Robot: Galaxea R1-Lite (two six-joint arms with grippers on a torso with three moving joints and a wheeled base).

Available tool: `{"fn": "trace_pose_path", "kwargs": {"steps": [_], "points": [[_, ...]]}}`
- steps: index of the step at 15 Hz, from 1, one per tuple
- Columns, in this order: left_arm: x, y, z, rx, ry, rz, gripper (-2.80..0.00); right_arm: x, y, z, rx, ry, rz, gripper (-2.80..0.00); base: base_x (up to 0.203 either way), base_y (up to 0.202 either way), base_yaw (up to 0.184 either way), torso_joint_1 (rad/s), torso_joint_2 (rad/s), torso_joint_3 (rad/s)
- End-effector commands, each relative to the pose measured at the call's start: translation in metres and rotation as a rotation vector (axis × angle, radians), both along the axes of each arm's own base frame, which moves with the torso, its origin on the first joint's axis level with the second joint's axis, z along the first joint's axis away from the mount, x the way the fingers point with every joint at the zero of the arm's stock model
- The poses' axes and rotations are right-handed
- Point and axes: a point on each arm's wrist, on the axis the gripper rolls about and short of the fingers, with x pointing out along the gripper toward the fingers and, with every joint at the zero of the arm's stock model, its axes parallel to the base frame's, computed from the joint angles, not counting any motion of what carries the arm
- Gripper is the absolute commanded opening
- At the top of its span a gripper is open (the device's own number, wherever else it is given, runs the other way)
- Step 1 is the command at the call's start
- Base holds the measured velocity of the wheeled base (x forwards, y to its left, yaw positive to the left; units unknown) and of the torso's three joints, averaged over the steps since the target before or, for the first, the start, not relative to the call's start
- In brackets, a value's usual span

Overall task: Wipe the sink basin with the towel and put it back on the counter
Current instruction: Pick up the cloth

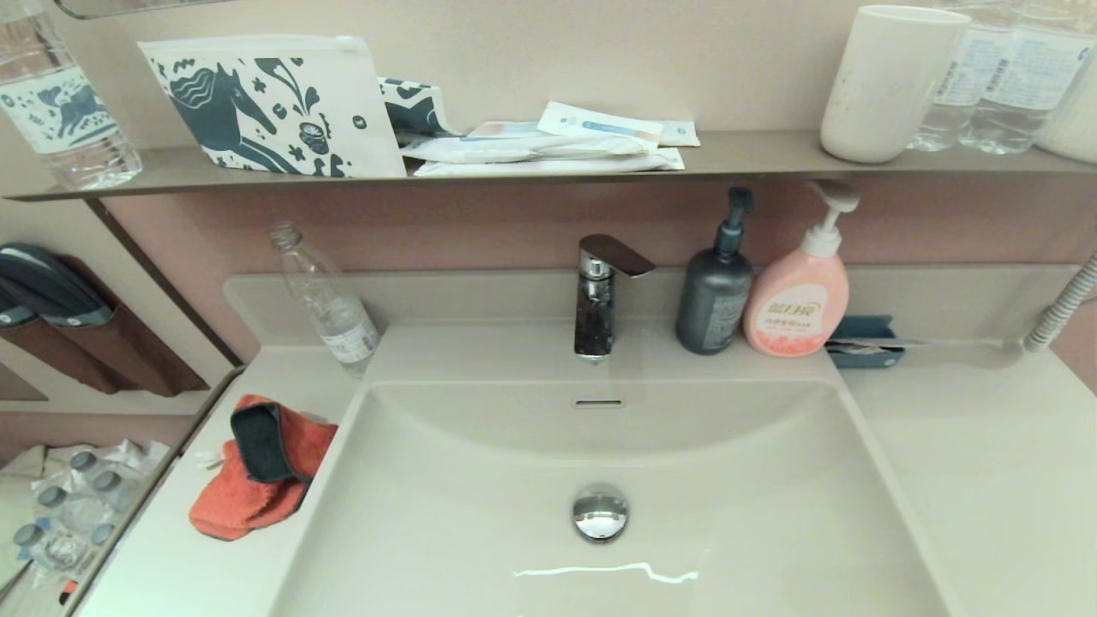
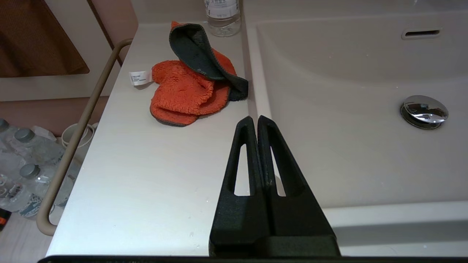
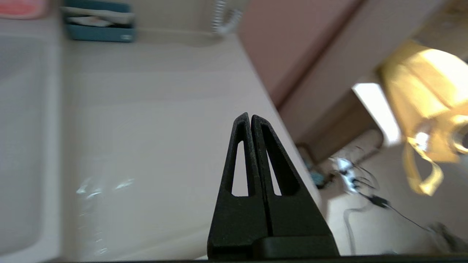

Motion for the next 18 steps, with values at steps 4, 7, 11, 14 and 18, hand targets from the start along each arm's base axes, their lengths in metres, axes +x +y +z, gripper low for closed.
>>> {"fn": "trace_pose_path", "kwargs": {"steps": [4,7,11,14,18], "points": [[0.0,0.0,0.0,-0.001,0.001,0.0,-2.8,0.004,0.007,-0.047,0.267,-0.039,0.258,-2.8,0.0,0.0,0.0,0.0,0.0,0.0],[0.0,0.0,0.0,-0.001,0.0,0.0,-2.8,0.014,0.008,-0.071,0.298,-0.04,0.298,-2.8,0.0,0.0,0.0,0.0,0.0,0.0],[0.0,0.0,0.0,-0.001,0.0,0.0,-2.8,0.026,0.008,-0.09,0.312,-0.035,0.317,-2.8,0.0,0.0,0.0,0.0,0.0,0.0],[0.0,0.0,0.0,-0.001,0.0,0.0,-2.8,0.029,0.008,-0.101,0.319,0.006,0.331,-2.8,0.0,0.0,0.0,0.0,0.0,0.0],[0.0,0.0,0.0,-0.001,0.001,0.0,-2.8,0.033,0.009,-0.102,0.275,-0.034,0.346,-2.8,0.0,0.0,0.0,0.0,0.0,0.0]]}}
